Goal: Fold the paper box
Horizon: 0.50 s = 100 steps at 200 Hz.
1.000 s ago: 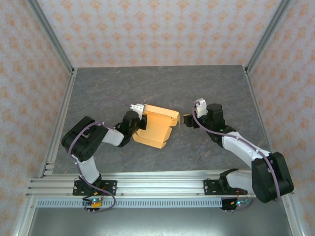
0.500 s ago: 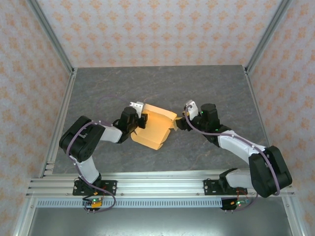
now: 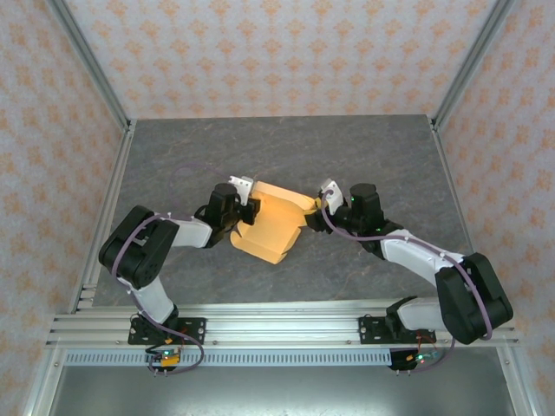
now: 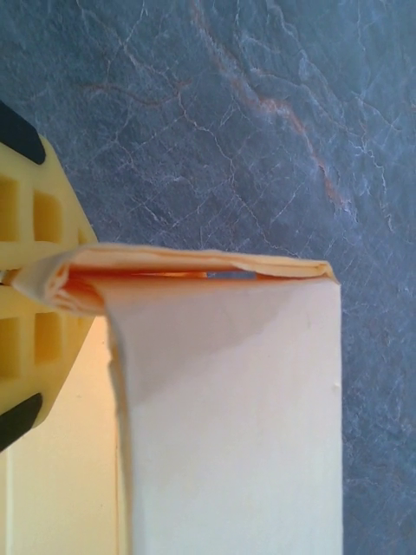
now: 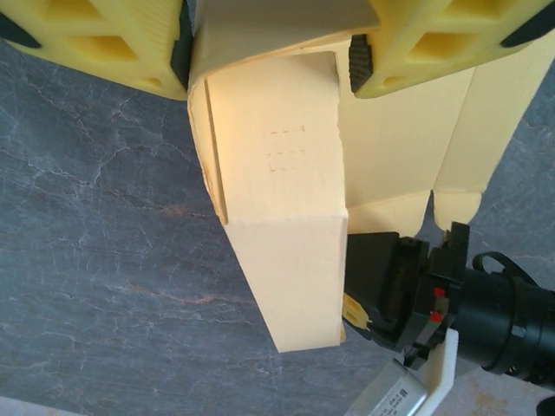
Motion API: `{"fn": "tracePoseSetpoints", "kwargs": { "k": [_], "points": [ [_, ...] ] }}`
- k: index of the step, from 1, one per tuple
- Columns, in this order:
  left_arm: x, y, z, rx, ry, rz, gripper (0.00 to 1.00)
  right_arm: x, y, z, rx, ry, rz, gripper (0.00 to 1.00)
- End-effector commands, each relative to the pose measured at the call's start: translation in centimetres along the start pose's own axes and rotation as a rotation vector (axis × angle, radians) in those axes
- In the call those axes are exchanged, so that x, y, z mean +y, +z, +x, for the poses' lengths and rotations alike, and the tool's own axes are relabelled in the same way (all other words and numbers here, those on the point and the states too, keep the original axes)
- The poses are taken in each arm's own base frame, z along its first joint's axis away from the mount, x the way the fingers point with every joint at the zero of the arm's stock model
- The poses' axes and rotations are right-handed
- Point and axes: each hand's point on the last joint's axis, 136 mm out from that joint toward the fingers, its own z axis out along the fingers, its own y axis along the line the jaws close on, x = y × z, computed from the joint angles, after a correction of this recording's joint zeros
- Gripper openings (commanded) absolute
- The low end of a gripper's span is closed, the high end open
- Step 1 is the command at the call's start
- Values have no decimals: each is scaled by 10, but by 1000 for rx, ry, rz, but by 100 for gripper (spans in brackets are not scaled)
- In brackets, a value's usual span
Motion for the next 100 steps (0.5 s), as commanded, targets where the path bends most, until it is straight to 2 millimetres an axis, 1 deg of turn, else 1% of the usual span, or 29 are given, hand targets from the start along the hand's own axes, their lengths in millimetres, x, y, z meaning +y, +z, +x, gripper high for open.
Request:
{"fn": "tracePoseSetpoints", "kwargs": {
  "k": [1,16,36,43,50,59,62,66,77,91,100],
  "points": [
    [-12,-6,-14,-4,42,63,0,7,1,-10,-48,-37,-37,46],
    [-14,-5,-13,0,30,78,0,15,3,-18,-58,-12,-91,47],
    [-13,-5,-14,1,32,72,0,30,-3,-29,-87,-1,-161,62],
    [-12,-4,-13,3,31,64,0,31,-7,-33,-99,-4,-160,66],
    [-11,-4,-13,2,27,64,0,31,-12,-37,-114,-1,-147,72],
    [-10,-5,-13,1,-6,78,0,27,-22,-50,-144,-4,-117,76],
    [-11,-6,-14,-4,-20,90,0,25,-24,-51,-142,-4,-111,77],
    [-13,-7,-14,-7,-34,109,0,25,-33,-62,-171,-29,-102,78],
    [-17,-12,-11,-13,-57,140,0,19,-46,-68,-177,-60,-68,79],
    [-19,-15,-5,-3,-61,152,0,6,-56,-71,-208,-27,-35,78],
    [-18,-14,0,18,-61,150,0,-9,-58,-72,-250,15,35,78]
  ]
}}
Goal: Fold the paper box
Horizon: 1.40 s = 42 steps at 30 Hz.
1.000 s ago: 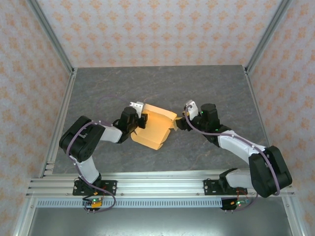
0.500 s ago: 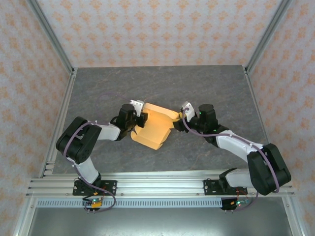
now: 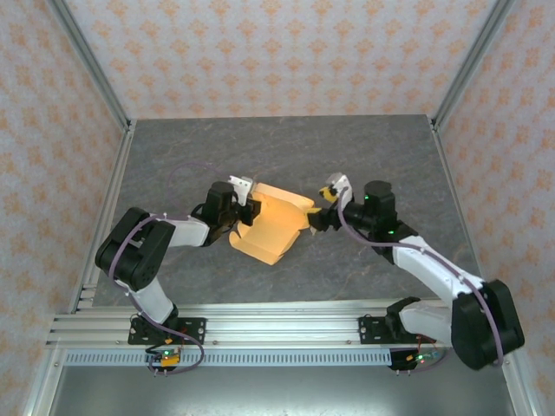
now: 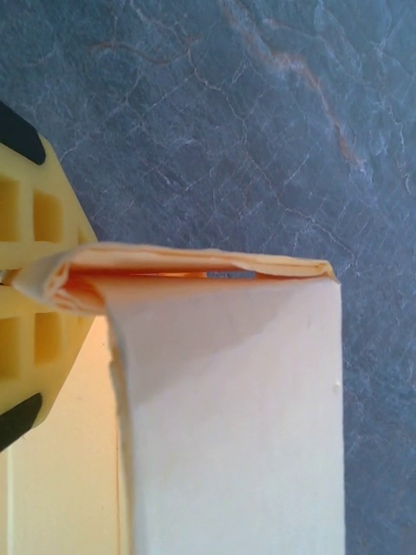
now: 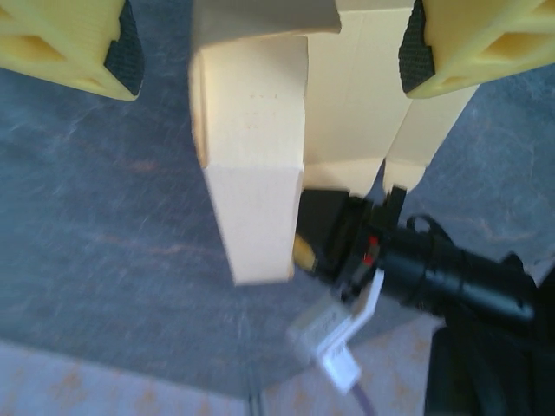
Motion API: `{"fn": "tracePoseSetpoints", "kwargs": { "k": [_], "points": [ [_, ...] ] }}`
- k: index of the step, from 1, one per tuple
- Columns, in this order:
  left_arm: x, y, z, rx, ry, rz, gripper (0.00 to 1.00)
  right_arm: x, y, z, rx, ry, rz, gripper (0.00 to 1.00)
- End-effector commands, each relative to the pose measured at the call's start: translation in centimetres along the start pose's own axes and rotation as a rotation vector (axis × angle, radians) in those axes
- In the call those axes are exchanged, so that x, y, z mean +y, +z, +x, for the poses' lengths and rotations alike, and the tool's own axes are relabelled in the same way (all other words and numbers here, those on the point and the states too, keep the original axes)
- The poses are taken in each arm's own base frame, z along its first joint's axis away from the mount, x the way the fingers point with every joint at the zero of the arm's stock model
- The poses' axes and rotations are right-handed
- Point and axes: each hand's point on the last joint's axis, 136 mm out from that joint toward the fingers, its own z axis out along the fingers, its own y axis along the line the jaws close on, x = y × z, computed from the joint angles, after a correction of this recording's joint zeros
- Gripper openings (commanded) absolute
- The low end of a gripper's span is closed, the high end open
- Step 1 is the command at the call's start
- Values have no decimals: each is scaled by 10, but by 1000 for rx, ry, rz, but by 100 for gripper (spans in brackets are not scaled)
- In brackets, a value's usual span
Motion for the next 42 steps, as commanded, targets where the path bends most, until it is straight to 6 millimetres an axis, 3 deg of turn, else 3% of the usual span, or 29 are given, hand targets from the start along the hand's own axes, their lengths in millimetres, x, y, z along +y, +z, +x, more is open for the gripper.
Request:
{"fn": "tracePoseSetpoints", "kwargs": {
  "k": [1,4,9,13,19,25,30,42],
  "points": [
    [-9,-9,-4,-18,-16,58,0,-19,-14,-23,-103,19,85,78],
    [-10,-10,-1,3,-16,71,0,-30,-12,-4,-65,51,135,76],
    [-12,-14,-6,-5,-28,91,0,1,4,22,56,97,-81,68],
    [-15,-14,-13,-15,-34,109,0,15,10,38,110,86,-143,68],
    [-16,-13,-14,1,-25,113,0,23,16,37,110,81,-187,66],
    [-11,-13,-16,-10,-47,81,0,20,28,38,94,64,-135,55],
    [1,-11,-14,-20,-106,20,0,9,37,33,31,15,9,43],
    [13,-14,-14,-50,-148,-74,0,-1,70,34,22,-4,159,43]
  ]
}}
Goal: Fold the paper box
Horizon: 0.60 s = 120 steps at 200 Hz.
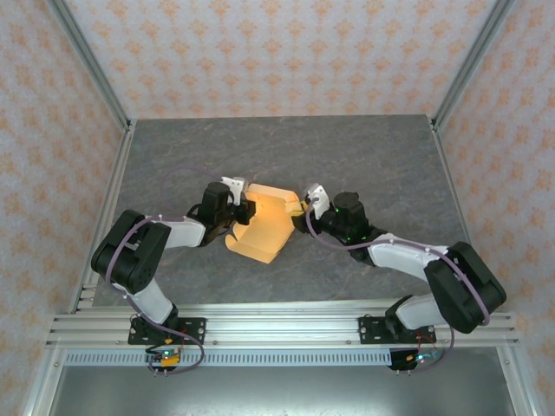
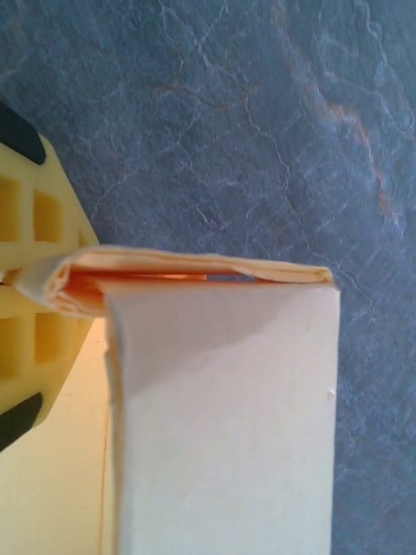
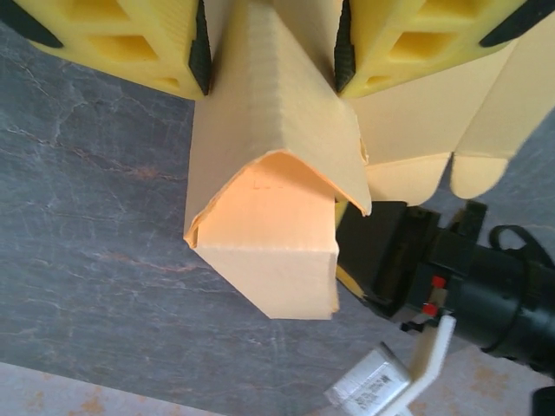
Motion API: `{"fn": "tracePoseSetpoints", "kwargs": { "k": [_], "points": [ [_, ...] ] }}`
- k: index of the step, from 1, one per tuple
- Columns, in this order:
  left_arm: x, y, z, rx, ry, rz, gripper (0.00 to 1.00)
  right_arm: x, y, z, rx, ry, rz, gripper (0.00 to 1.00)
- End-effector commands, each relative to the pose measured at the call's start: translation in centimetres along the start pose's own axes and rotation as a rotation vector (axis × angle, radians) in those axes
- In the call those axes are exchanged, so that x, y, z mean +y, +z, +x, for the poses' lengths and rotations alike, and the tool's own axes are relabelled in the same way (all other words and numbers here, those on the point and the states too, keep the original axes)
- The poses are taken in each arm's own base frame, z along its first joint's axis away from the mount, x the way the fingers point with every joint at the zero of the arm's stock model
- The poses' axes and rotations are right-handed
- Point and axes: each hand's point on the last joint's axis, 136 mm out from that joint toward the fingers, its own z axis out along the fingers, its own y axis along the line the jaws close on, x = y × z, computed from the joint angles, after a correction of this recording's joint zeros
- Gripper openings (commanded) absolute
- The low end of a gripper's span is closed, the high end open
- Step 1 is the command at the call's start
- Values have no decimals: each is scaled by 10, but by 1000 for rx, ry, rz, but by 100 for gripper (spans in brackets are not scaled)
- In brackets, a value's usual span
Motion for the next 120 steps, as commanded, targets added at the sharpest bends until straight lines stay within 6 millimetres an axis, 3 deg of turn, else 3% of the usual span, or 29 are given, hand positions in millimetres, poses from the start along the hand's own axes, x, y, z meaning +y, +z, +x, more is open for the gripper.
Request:
{"fn": "tracePoseSetpoints", "kwargs": {
  "k": [1,49,82,120],
  "points": [
    [-3,-7,-17,-67,-6,-23,0,-14,10,-22,-68,14,95,43],
    [4,-9,-15,-90,-20,-137,0,-23,34,-23,-94,46,223,49],
    [5,-15,-11,-124,-37,-207,0,-36,41,-25,-137,91,357,42],
    [-10,-15,-6,-135,-58,-200,0,-59,42,-22,-157,126,517,39]
  ]
}}
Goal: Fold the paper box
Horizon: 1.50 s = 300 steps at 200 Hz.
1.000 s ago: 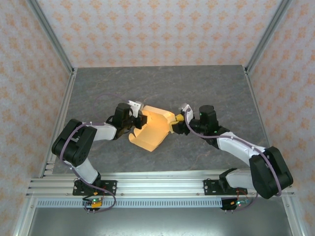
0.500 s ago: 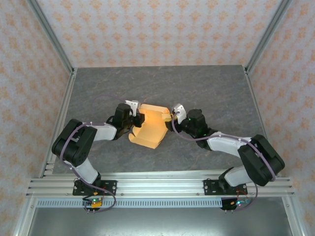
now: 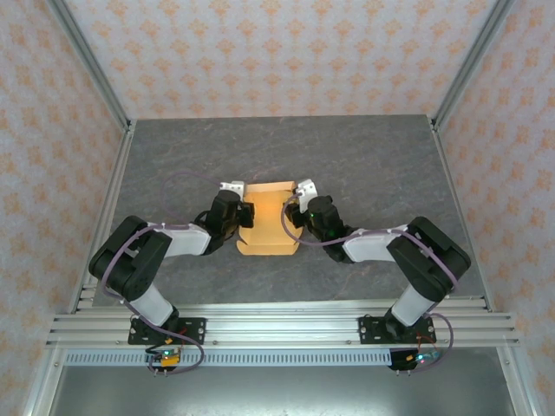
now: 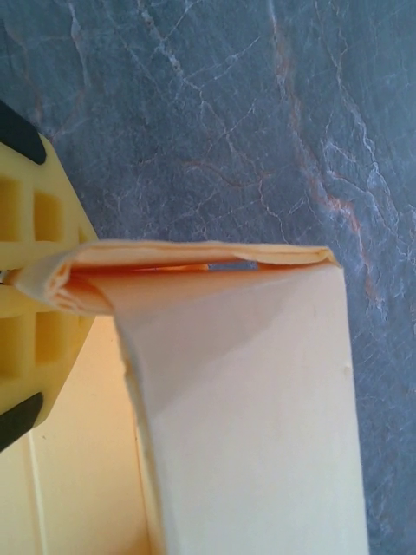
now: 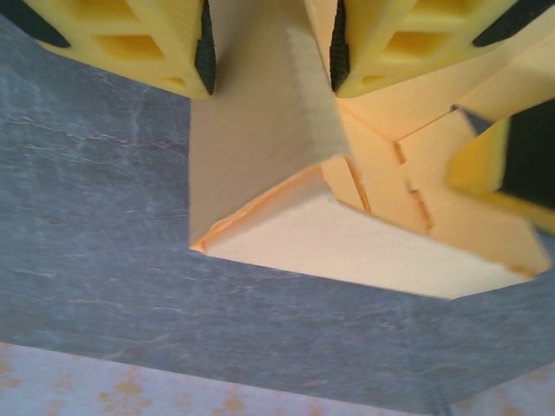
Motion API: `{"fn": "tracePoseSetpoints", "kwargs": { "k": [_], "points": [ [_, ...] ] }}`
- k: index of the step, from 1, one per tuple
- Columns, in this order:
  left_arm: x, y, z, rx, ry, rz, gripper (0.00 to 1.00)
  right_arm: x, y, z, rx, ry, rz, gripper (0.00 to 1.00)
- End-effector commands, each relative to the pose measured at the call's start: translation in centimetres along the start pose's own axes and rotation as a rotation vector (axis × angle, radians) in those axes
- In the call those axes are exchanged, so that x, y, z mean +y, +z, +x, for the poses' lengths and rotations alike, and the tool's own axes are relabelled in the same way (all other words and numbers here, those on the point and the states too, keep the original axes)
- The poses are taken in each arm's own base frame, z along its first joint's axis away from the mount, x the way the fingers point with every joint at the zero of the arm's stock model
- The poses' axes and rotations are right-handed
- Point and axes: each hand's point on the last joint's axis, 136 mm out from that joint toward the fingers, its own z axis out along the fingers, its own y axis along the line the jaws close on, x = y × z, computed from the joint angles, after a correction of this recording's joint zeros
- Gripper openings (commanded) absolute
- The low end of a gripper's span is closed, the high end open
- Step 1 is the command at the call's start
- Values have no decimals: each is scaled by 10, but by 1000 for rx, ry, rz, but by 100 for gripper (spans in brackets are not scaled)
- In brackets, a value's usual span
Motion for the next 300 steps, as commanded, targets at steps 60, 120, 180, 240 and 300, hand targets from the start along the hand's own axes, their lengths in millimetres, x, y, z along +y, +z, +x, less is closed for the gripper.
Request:
{"fn": "tracePoseSetpoints", "kwargs": {
  "k": [60,120,180,240,300],
  "points": [
    [-17,-14,-8,-52,-34,-52,0,-61,14,-22,-118,138,421,28],
    [-8,-18,-11,-28,-101,-143,0,-86,2,-11,-141,179,622,15],
    [-15,-21,-16,-25,-82,-165,0,-89,-5,-24,-190,260,632,6],
    [-28,-30,-25,-73,-33,-224,0,-87,-5,-37,-231,369,613,25],
    [-3,-41,-36,-112,-84,-363,0,-80,3,-34,-144,403,292,51]
  ]
}}
